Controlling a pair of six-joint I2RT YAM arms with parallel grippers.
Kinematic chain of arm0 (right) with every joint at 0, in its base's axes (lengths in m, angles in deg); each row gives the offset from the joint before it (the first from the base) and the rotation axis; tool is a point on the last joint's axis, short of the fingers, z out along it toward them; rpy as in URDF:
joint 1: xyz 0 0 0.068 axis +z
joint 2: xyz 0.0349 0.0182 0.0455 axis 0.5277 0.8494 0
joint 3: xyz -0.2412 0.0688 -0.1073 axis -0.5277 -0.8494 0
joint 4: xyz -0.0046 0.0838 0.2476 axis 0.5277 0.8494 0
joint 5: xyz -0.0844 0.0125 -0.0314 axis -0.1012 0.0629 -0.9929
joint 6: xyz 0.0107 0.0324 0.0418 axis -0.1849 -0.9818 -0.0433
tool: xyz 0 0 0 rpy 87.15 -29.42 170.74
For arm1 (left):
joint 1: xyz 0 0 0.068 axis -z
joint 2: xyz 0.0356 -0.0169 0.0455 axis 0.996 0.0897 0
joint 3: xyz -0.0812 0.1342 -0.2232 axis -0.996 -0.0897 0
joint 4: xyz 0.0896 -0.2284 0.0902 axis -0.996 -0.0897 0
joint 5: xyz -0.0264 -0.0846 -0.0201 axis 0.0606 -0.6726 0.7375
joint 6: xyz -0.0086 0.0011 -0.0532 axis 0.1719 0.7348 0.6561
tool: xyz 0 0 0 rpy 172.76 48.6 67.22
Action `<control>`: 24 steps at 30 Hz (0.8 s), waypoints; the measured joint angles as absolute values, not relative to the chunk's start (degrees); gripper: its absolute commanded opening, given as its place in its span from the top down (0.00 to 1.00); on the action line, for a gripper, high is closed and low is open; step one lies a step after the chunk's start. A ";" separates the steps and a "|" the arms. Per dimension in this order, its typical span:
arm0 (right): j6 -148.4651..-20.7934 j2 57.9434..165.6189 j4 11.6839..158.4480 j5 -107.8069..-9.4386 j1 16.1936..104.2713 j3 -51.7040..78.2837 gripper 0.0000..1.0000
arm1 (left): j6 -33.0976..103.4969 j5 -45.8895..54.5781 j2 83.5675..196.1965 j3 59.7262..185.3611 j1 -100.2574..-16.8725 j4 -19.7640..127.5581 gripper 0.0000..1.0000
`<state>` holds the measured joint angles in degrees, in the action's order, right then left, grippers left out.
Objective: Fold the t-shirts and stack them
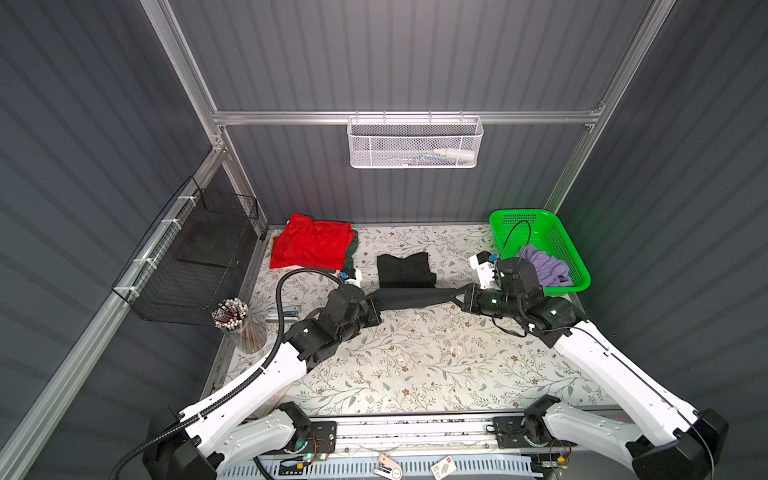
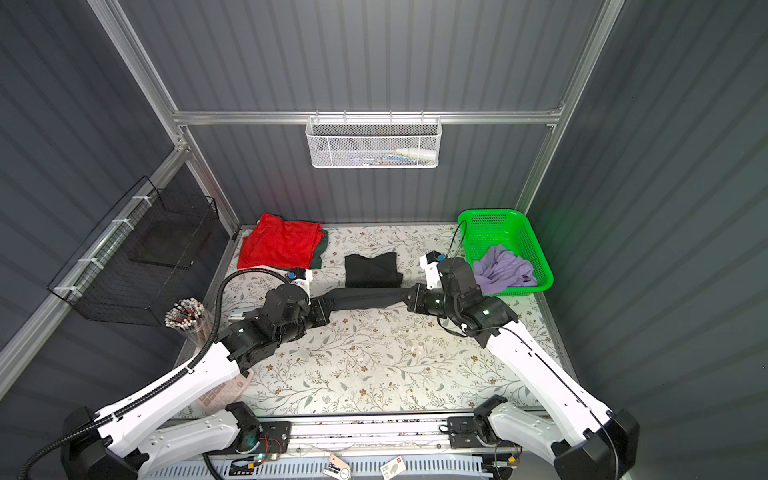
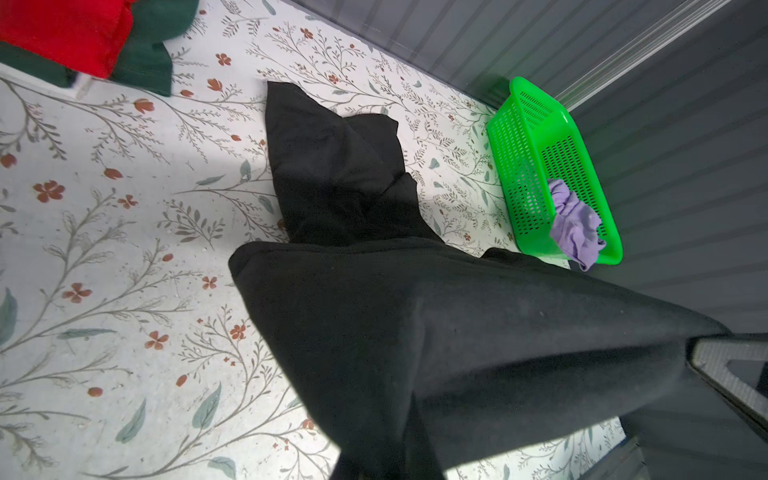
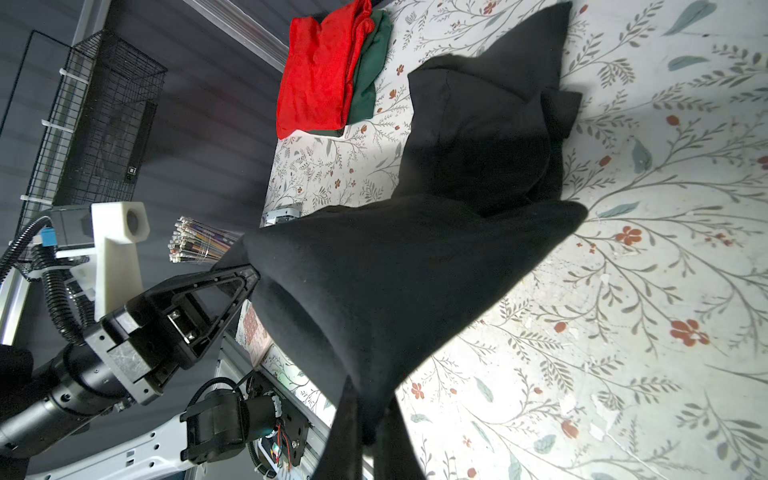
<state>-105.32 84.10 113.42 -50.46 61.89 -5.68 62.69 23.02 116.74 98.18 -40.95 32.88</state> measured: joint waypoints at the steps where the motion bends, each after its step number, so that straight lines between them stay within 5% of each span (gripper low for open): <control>1: -105.37 83.59 113.84 -51.00 62.37 -5.66 1.00 | 62.86 23.06 116.55 98.11 -40.39 32.84 1.00; 12: -106.28 80.12 116.79 -54.30 64.54 -4.39 1.00 | 64.13 27.19 114.16 98.75 -33.50 31.18 1.00; 24: -103.70 94.46 115.63 -50.79 58.46 0.50 1.00 | 58.62 28.04 127.95 105.59 -38.70 33.51 1.00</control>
